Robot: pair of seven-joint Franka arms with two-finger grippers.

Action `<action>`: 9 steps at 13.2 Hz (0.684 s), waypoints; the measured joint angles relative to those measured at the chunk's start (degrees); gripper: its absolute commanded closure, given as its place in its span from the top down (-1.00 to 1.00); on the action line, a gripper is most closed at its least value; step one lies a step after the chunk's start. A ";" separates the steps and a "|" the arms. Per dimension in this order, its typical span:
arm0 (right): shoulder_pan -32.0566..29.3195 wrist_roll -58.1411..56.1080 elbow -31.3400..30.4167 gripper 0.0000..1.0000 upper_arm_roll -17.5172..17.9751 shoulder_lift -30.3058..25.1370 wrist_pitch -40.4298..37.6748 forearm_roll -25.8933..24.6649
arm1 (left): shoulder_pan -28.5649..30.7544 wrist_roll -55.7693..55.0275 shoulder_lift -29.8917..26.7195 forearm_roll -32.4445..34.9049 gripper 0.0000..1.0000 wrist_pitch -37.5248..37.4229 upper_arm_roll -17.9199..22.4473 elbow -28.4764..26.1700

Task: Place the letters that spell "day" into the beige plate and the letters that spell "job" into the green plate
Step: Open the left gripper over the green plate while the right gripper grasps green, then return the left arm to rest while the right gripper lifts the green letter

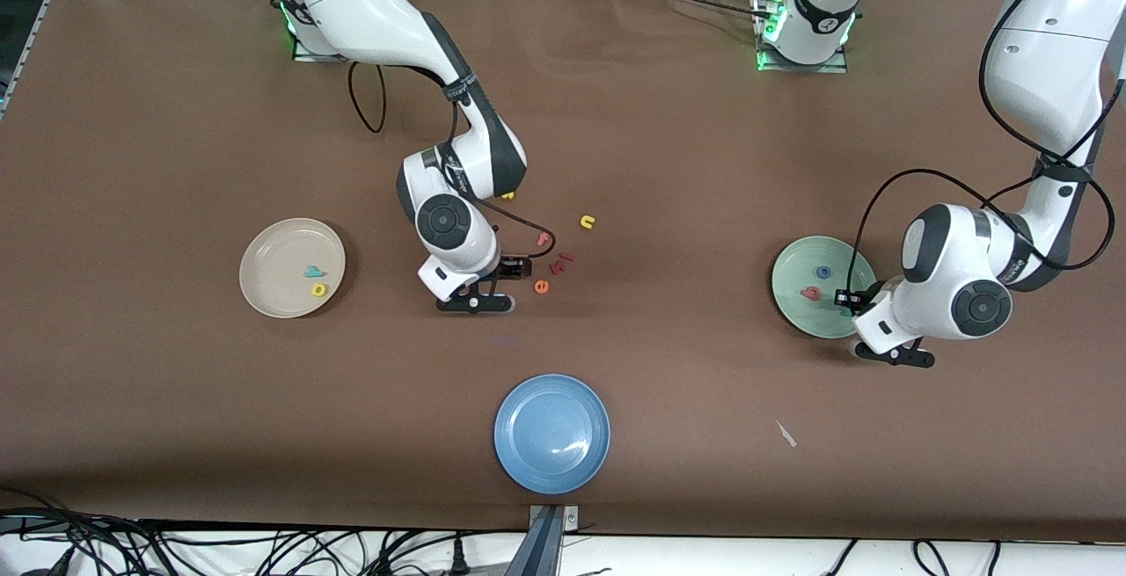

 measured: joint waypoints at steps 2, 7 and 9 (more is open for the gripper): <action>0.00 -0.46 -0.34 0.69 0.01 0.22 -0.04 0.00 | 0.08 0.02 -1.07 0.00 1.00 -2.09 -2.11 0.78; 0.01 -0.53 -0.80 0.30 0.06 0.51 -0.11 0.00 | -0.01 -0.03 -13.87 0.00 1.00 -12.08 -9.68 3.52; 0.01 -0.53 -0.77 0.13 0.04 0.45 -0.11 0.00 | -0.05 -0.02 -19.64 -0.06 1.00 -16.07 -11.09 4.70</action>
